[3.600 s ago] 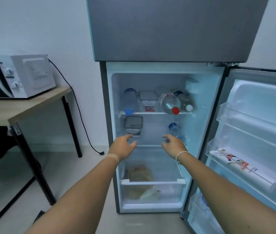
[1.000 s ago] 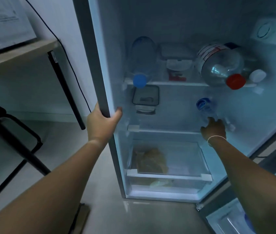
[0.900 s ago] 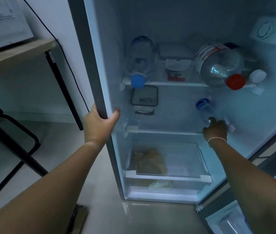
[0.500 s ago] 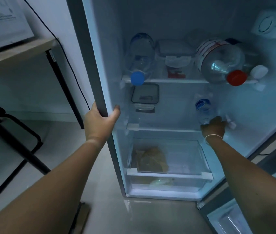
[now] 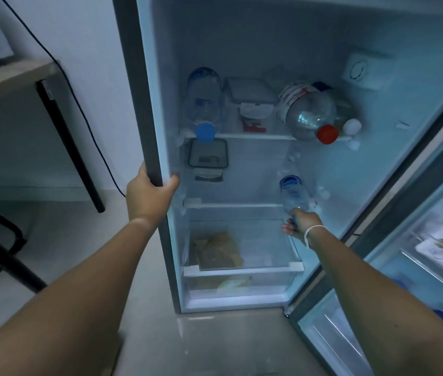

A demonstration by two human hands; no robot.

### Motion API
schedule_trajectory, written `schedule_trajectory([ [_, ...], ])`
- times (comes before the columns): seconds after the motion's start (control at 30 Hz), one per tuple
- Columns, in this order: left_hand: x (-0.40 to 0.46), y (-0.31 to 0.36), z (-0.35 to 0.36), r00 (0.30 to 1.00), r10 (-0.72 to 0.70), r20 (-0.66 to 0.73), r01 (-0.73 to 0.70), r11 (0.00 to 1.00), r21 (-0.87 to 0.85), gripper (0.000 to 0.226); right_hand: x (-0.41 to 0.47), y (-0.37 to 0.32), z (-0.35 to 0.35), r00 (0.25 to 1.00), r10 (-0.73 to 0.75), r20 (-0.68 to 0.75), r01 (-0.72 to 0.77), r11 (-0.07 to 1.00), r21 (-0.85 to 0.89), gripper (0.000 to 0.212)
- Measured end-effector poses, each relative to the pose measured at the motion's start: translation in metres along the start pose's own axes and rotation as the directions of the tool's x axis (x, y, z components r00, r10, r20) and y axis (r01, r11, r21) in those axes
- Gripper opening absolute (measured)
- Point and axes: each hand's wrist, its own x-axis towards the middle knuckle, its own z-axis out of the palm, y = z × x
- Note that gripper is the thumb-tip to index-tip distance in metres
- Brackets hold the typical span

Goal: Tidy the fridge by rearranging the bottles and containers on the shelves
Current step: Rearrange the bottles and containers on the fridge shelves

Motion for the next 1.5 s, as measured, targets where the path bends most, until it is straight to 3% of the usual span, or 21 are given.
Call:
schedule_trajectory([
  [0.17,-0.005,0.008,-0.004,1.000,-0.009,0.014,0.008,0.999,0.043,0.028,-0.033,-0.005,-0.013,0.998,-0.064,-0.026,0.065,0.996,0.059,0.029],
  [0.43,-0.012,0.018,-0.010,0.998,-0.030,0.059,0.019,0.985,0.172,0.041,-0.087,-0.002,-0.038,0.998,-0.042,-0.055,0.053,0.975,0.216,0.022],
  [0.57,-0.025,0.014,-0.013,0.974,-0.185,0.128,0.142,0.947,0.288,0.037,-0.115,0.001,-0.053,0.997,-0.047,-0.059,0.058,0.979,0.197,0.031],
  [0.67,-0.045,0.012,-0.008,0.882,-0.359,0.304,0.201,0.872,0.446,0.035,-0.142,0.001,-0.065,0.995,-0.054,-0.081,0.067,0.981,0.181,0.034],
  [0.77,-0.069,0.027,0.006,0.773,-0.371,0.515,0.074,0.858,0.508,0.033,-0.172,0.005,-0.083,0.996,-0.047,-0.081,0.056,0.991,0.119,0.033],
  [0.97,-0.119,0.084,0.037,0.650,-0.161,0.743,-0.279,0.859,0.430,0.040,-0.235,0.015,-0.127,0.993,-0.039,-0.112,0.034,0.999,-0.041,0.032],
  [1.17,-0.175,0.135,0.053,0.514,0.086,0.853,-0.587,0.761,0.277,0.036,-0.282,0.025,-0.177,0.978,0.038,-0.207,-0.086,0.970,-0.225,0.027],
  [1.37,-0.225,0.164,0.067,0.394,0.201,0.897,-0.671,0.730,0.131,0.036,-0.323,0.036,-0.236,0.950,0.033,-0.310,-0.163,0.900,-0.405,0.022],
  [1.5,-0.254,0.183,0.076,0.295,0.280,0.914,-0.773,0.632,0.056,0.044,-0.337,0.045,-0.266,0.928,0.030,-0.371,-0.204,0.874,-0.440,0.025],
])
